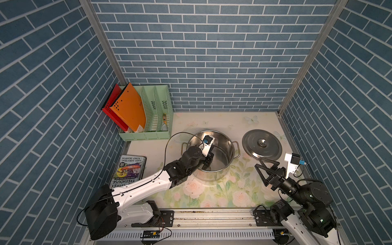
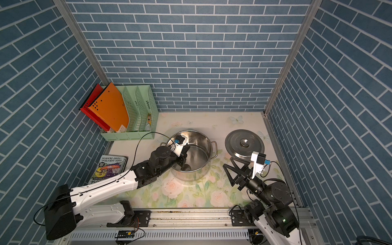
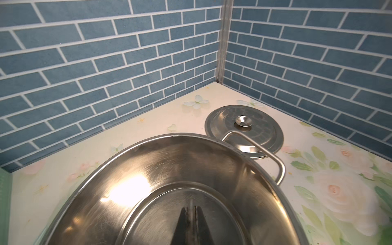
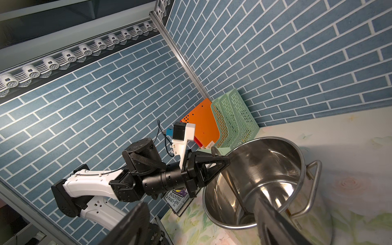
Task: Stir the soup with a spoon
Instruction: Stir the soup in the pan with a stick.
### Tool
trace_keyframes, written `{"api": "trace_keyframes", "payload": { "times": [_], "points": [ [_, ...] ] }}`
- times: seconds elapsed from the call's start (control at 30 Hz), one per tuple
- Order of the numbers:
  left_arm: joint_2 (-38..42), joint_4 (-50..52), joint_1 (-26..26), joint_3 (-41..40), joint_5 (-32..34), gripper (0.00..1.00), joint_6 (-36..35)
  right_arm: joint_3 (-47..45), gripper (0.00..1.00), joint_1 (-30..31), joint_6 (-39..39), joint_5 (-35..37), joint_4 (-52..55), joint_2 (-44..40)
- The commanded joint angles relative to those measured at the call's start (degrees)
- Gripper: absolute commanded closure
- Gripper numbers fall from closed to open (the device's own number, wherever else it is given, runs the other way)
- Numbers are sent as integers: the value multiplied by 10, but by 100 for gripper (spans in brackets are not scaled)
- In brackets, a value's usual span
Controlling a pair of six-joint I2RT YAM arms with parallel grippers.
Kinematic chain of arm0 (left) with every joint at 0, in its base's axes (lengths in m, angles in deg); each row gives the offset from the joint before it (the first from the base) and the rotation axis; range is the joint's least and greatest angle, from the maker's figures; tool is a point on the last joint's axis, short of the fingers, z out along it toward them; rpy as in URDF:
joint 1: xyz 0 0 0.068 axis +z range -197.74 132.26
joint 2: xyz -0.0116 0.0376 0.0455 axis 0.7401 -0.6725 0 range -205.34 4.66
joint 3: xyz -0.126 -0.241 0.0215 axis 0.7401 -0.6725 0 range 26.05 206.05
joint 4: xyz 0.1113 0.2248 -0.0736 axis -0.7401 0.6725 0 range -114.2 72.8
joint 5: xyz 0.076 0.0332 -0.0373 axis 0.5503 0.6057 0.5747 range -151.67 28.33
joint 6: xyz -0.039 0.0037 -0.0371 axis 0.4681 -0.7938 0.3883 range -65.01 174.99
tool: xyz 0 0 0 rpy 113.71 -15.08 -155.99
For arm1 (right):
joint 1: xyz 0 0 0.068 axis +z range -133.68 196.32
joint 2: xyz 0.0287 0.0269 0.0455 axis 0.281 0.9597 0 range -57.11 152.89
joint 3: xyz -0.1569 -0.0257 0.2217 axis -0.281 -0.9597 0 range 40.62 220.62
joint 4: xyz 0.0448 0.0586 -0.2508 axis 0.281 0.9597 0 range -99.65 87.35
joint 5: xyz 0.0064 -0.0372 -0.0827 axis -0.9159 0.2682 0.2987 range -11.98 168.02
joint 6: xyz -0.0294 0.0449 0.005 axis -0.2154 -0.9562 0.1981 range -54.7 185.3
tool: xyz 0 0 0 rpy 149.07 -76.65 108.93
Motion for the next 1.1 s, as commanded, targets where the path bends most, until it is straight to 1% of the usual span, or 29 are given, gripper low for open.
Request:
{"api": "trace_keyframes", "payload": {
  "times": [0.0, 0.1, 0.2, 0.43, 0.57, 0.67, 0.77, 0.87, 1.0, 1.07],
  "points": [
    [-9, 31, 20, 10, 77, 100, -10, 7, 19, 3, -12, -2, -15, 0],
    [-26, 19, 42, 20, 87, 100, -9, 12, 19, 2, -11, 2, -3, -5],
    [-54, -19, 54, 35, 69, 100, -8, 12, 19, 3, -11, 4, 2, -9],
    [-160, -83, 54, 130, 4, 100, -3, 19, 19, 3, -11, 9, 15, -18],
    [-198, -101, 49, 180, -38, 100, 4, 24, 19, 3, -10, 13, 27, -23],
    [-210, -109, 28, 199, -68, 100, 4, 25, 19, 3, -10, 14, 31, -26],
    [-209, -111, 7, 196, -94, 100, 6, 23, 19, 2, -9, 15, 31, -27],
    [-198, -110, -13, 179, -107, 100, 13, 18, 19, 2, -9, 13, 26, -27],
    [-170, -112, -30, 144, -113, 100, 25, 16, 19, 3, -10, 10, 20, -26],
    [-152, -106, -38, 125, -105, 100, 27, 16, 19, 3, -10, 9, 19, -26]
  ]
}}
